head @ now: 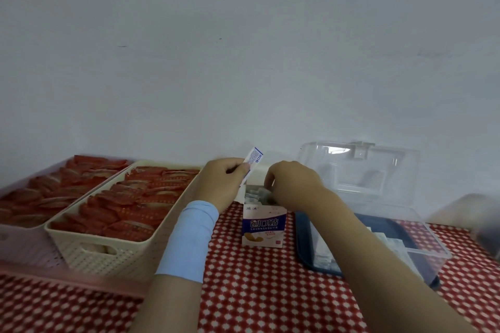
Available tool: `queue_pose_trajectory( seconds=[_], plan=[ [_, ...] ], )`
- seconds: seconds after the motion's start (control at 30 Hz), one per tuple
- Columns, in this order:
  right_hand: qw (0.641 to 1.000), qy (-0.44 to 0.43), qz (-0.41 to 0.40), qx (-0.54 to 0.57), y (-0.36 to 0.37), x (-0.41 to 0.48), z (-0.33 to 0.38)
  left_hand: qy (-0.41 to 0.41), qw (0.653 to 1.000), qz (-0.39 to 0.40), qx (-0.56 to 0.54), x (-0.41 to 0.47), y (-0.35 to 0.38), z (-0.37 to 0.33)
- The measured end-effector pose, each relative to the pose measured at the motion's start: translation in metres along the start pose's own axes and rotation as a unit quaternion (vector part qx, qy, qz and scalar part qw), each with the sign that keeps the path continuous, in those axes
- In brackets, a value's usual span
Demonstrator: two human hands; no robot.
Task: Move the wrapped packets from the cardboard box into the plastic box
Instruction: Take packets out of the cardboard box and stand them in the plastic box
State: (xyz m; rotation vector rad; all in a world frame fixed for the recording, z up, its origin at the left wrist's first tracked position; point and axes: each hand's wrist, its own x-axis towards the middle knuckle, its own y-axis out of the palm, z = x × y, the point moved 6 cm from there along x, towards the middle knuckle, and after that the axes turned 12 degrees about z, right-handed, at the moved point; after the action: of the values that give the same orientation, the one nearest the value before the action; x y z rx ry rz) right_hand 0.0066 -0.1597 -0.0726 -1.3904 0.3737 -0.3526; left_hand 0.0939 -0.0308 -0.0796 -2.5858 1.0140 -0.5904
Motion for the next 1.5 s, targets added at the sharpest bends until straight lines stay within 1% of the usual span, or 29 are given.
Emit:
queue_pose_trajectory(
  seconds=[0.1, 0.17, 0.3, 0.37, 0.47, 0.5, 0.57, 0.63, 0.7, 0.77, 0.9, 0.93, 1.03, 1.2, 1.27, 1.33, 1.4, 1.5],
  plan=[
    [0.998, 0.005, -0.011, 0.064, -0.006, -0.005, -0.012, 0.013, 1.0, -0.006, -0.016, 0.001, 0.0, 0.001],
    [0.992, -0.001, -0.039, 0.117, -0.014, -0.012, -0.019, 0.014, 0.999, -0.028, -0.029, 0.002, -0.002, 0.003],
    [0.969, -0.027, -0.117, 0.217, -0.036, -0.028, -0.038, 0.016, 0.995, -0.084, -0.051, 0.0, -0.007, 0.003],
    [0.955, -0.039, -0.137, 0.26, -0.045, -0.037, -0.046, 0.008, 0.994, -0.091, -0.066, 0.002, -0.008, 0.004],
    [0.934, -0.075, -0.134, 0.321, -0.056, -0.055, -0.055, -0.004, 0.994, -0.068, -0.084, 0.003, -0.003, -0.001],
    [0.926, -0.095, -0.119, 0.346, -0.059, -0.061, -0.056, -0.011, 0.995, -0.047, -0.082, 0.004, 0.001, -0.004],
    [0.913, -0.134, -0.082, 0.377, -0.061, -0.074, -0.056, -0.029, 0.997, 0.024, -0.066, 0.003, 0.013, -0.012],
    [0.915, -0.152, -0.062, 0.369, -0.06, -0.082, -0.055, -0.047, 0.99, 0.11, -0.072, 0.001, 0.029, -0.019],
    [0.921, -0.145, -0.069, 0.356, -0.056, -0.085, -0.058, -0.05, 0.976, 0.175, -0.119, -0.004, 0.047, -0.027],
    [0.925, -0.127, -0.084, 0.348, -0.053, -0.087, -0.065, -0.049, 0.966, 0.205, -0.148, -0.008, 0.061, -0.032],
    [0.93, -0.097, -0.099, 0.34, -0.047, -0.092, -0.077, -0.075, 0.945, 0.245, -0.204, -0.014, 0.084, -0.036],
    [0.932, -0.093, -0.102, 0.335, -0.046, -0.093, -0.079, -0.074, 0.944, 0.25, -0.205, -0.015, 0.088, -0.037],
    [0.927, -0.084, -0.101, 0.352, -0.043, -0.095, -0.082, -0.049, 0.959, 0.235, -0.148, -0.015, 0.089, -0.039],
    [0.917, -0.052, -0.108, 0.381, -0.044, -0.098, -0.098, -0.08, 0.968, 0.18, -0.155, -0.012, 0.081, -0.031],
    [0.908, -0.061, -0.112, 0.399, -0.047, -0.101, -0.1, -0.076, 0.971, 0.153, -0.165, -0.01, 0.075, -0.03],
    [0.897, -0.088, -0.106, 0.419, -0.05, -0.104, -0.096, -0.065, 0.979, 0.136, -0.135, -0.01, 0.072, -0.03],
    [0.892, -0.115, -0.102, 0.424, -0.05, -0.105, -0.088, -0.062, 0.979, 0.155, -0.117, -0.012, 0.078, -0.033],
    [0.892, -0.123, -0.128, 0.417, -0.049, -0.101, -0.084, -0.059, 0.953, 0.237, -0.178, -0.019, 0.096, -0.042]
  ],
)
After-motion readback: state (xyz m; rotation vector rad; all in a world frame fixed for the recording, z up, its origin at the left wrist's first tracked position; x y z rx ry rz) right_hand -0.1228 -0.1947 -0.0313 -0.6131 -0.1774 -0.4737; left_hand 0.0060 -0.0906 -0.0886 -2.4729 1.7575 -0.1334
